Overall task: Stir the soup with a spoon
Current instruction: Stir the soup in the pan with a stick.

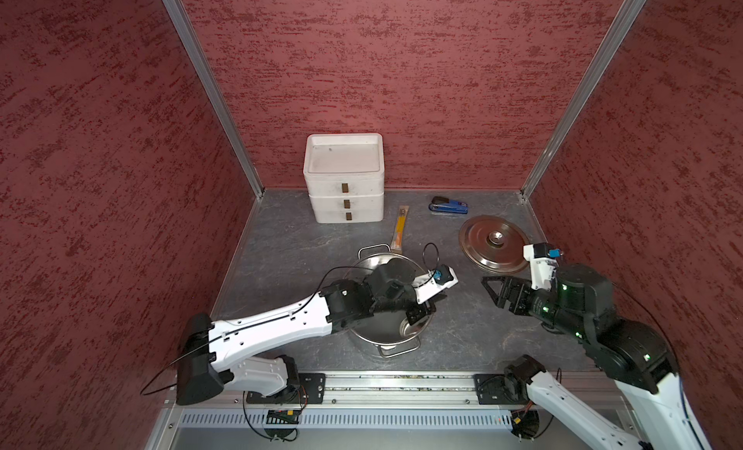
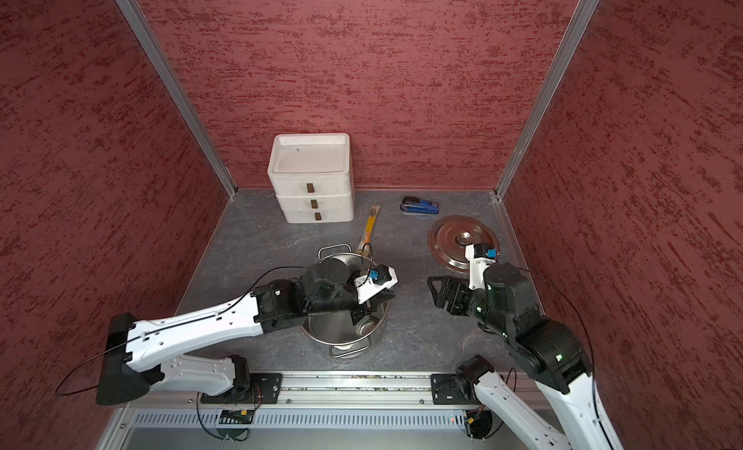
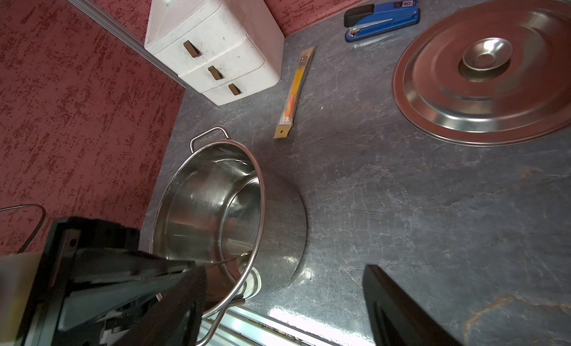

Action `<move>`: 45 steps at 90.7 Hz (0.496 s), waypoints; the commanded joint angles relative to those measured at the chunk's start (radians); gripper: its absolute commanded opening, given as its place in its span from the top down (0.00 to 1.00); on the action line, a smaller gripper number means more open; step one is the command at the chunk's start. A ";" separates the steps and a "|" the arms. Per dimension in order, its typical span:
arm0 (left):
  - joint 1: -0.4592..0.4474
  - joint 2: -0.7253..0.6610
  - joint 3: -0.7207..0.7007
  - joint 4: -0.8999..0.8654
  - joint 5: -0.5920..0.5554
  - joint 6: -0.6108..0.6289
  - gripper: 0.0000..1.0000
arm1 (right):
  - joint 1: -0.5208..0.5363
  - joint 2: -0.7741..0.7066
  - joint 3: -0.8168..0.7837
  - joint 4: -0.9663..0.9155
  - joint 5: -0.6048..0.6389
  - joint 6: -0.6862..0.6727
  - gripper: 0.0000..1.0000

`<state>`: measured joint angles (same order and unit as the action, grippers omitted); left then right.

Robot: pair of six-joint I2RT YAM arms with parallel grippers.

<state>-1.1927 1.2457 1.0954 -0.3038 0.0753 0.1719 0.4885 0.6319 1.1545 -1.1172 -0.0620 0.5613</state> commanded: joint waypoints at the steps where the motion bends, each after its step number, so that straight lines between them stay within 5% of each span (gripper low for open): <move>1: -0.025 -0.079 -0.047 -0.053 -0.074 -0.073 1.00 | 0.005 0.007 -0.012 0.020 0.006 0.006 0.17; 21: 0.036 -0.287 -0.183 -0.133 -0.208 -0.135 1.00 | 0.005 0.043 -0.005 0.048 -0.015 -0.005 0.17; 45: 0.323 -0.427 -0.270 -0.133 -0.220 -0.144 1.00 | 0.005 0.062 -0.001 0.063 -0.027 -0.008 0.17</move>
<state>-0.9596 0.8368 0.8398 -0.4496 -0.1219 0.0410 0.4885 0.6907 1.1492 -1.0874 -0.0750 0.5610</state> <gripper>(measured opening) 0.063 0.831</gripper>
